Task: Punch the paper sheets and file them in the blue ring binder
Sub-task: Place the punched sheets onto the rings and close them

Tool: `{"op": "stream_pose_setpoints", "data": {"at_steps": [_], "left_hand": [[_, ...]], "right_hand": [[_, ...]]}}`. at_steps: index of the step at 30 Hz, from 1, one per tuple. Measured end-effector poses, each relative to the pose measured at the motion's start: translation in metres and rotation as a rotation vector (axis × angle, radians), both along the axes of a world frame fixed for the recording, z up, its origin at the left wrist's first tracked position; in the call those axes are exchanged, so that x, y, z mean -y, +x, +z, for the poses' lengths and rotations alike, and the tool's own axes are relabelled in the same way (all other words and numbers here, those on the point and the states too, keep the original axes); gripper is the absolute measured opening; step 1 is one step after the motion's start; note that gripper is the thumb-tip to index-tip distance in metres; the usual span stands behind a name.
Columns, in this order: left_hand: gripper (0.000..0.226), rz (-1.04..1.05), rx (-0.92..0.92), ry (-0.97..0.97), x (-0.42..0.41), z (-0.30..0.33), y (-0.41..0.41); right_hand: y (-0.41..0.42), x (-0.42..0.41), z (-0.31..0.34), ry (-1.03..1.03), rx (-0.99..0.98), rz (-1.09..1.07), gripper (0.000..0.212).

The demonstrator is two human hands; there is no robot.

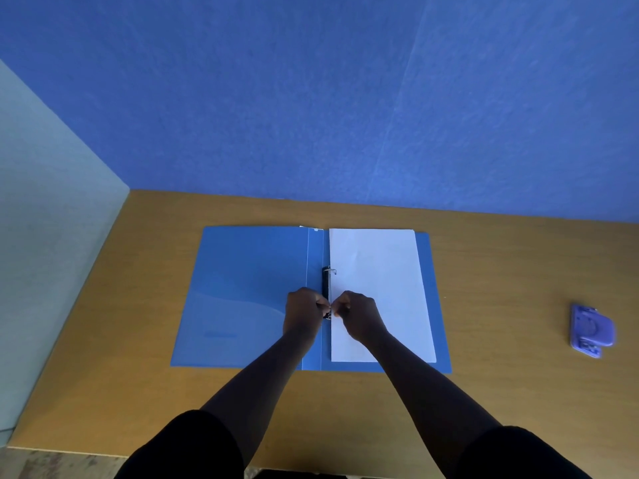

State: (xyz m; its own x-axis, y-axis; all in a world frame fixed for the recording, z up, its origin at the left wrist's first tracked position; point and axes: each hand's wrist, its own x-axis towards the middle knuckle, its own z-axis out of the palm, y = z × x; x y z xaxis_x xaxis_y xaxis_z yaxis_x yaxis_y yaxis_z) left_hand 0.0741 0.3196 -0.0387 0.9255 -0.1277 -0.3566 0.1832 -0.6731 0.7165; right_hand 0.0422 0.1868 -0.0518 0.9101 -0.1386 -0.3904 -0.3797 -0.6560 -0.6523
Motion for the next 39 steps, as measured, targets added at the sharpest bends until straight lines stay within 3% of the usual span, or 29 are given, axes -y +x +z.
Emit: {"op": "stream_pose_setpoints", "data": {"at_steps": [4, 9, 15, 20, 23, 27, 29, 34, 39], "left_hand": [[0.007, -0.013, -0.050, -0.013, -0.009, 0.003, 0.013], [0.016, 0.047, -0.120, 0.008, -0.014, 0.006, 0.021], [0.013, 0.092, -0.125, 0.031, -0.009, 0.004, 0.020], [0.018, 0.086, -0.126, 0.034, -0.011, 0.009, 0.018], [0.019, 0.080, -0.163, 0.036, -0.012, 0.009, 0.018], [0.022, 0.003, -0.161, 0.062, -0.006, 0.012, 0.018], [0.020, -0.024, -0.137, 0.058, -0.003, 0.011, 0.016], [0.019, 0.012, -0.081, 0.052, 0.000, 0.015, 0.012], [0.014, -0.087, 0.007, 0.114, 0.008, 0.016, 0.007]], "right_hand": [[0.008, 0.007, 0.011, 0.027, -0.016, 0.067, 0.010], [0.024, 0.000, 0.022, -0.053, 0.019, -0.039, 0.020], [0.040, -0.026, 0.023, -0.067, -0.128, -0.166, 0.038], [0.046, -0.033, 0.018, -0.021, -0.202, -0.261, 0.034], [0.051, -0.029, 0.018, -0.030, -0.263, -0.214, 0.037], [0.050, -0.018, 0.019, 0.206, -0.321, -0.238, 0.021], [0.046, -0.014, 0.019, 0.280, -0.298, -0.249, 0.011], [0.035, -0.011, 0.022, 0.279, -0.157, -0.303, 0.011], [0.036, -0.004, 0.029, 0.147, -0.111, -0.197, 0.030]]}}
